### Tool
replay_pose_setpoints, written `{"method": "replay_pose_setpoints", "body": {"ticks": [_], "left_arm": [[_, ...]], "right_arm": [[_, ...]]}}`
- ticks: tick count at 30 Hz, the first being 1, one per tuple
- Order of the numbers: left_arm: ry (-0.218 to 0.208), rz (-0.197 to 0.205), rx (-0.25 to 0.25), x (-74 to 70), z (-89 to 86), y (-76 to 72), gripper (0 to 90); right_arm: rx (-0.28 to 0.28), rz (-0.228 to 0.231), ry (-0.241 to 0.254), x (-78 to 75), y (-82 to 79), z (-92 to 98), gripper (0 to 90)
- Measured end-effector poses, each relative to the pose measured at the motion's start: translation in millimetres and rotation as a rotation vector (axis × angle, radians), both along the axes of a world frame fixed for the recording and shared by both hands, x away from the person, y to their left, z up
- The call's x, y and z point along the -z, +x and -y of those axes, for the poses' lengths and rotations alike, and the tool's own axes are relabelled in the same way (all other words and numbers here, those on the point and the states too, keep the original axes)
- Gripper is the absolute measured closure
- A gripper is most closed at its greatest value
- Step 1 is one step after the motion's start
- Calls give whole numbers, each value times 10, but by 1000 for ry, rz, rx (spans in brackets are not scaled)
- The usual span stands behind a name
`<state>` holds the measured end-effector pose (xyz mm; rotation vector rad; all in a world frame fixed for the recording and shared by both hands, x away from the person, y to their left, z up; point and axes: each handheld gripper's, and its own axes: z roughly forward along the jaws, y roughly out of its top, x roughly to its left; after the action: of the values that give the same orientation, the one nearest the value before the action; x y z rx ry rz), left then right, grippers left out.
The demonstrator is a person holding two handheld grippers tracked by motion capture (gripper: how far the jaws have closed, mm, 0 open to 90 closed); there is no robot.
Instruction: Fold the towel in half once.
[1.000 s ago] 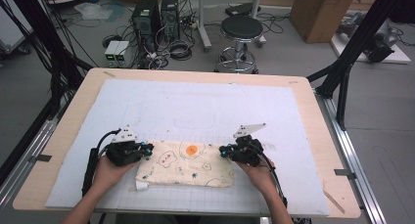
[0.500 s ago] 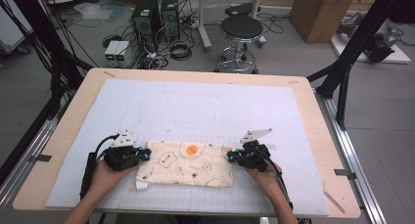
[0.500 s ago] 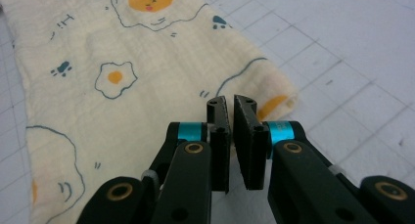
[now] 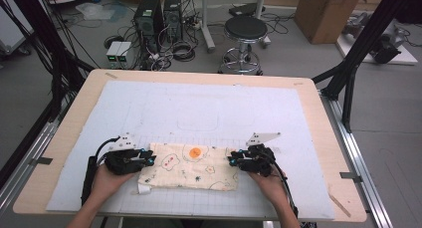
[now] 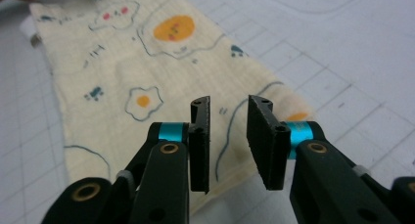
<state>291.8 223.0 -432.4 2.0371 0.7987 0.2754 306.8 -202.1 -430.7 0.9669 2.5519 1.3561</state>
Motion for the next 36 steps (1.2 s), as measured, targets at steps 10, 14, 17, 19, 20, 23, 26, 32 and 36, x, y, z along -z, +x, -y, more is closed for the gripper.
{"method": "replay_pose_setpoints", "body": {"ticks": [10,14,17,19,20,23,26,32,36], "left_arm": [[-37,36,-5,-68,-50,-45,578],[-56,36,-8,-78,-55,-48,553],[-76,34,-19,-98,-76,-43,508],[-82,37,-28,-108,-90,-40,491],[-85,39,-36,-112,-93,-39,484],[-101,42,-51,-129,-98,-36,464],[-107,42,-53,-135,-94,-35,454],[-104,44,-55,-140,-102,-34,446],[-99,43,-56,-140,-105,-33,442]], "right_arm": [[0,25,35,-81,-85,10,544],[-2,47,46,-115,-117,11,483],[14,52,50,-138,-119,26,416],[26,50,66,-150,-114,42,386],[33,53,70,-159,-110,50,377],[48,71,81,-202,-115,63,358],[50,79,72,-219,-121,54,350],[43,80,53,-192,-103,14,336],[37,72,38,-178,-98,-13,336]]}}
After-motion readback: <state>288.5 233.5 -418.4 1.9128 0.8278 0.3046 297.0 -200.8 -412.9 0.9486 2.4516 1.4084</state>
